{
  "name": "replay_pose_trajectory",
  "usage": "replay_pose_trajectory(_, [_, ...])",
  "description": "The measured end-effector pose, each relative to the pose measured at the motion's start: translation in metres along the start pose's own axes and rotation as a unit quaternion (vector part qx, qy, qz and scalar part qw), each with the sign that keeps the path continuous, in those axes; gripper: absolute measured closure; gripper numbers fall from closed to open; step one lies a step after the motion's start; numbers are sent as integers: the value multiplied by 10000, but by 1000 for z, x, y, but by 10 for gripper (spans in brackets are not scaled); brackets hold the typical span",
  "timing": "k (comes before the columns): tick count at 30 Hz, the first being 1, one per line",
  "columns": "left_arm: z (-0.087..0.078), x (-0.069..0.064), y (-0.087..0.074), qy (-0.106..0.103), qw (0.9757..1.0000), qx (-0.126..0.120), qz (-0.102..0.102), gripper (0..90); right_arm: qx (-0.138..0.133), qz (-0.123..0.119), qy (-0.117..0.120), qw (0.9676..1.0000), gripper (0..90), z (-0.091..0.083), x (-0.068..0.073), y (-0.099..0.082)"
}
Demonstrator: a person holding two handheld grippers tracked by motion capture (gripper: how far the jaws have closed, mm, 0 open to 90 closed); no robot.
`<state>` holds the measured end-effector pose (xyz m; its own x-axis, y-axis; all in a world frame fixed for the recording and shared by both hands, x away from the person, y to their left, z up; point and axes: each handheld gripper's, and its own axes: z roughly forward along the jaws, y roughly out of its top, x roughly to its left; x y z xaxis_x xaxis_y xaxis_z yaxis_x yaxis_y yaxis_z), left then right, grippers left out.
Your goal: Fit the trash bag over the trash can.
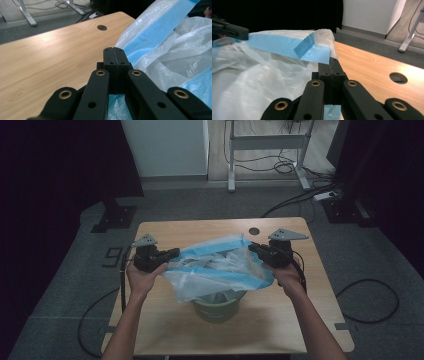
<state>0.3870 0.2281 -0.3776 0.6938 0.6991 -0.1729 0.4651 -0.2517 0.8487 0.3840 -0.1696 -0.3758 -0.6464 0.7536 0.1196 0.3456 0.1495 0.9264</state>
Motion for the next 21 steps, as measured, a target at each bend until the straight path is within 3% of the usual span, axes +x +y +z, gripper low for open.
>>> replay_pose_trajectory(11, [14,6,-5,-31,9996,177,-236,900,400,400,-6,9984,894,32,-22,-27])
replay_pose_trajectory(21, [24,10,-12,-73,9986,300,-435,900,732,397,20,9965,894,49,-19,-42])
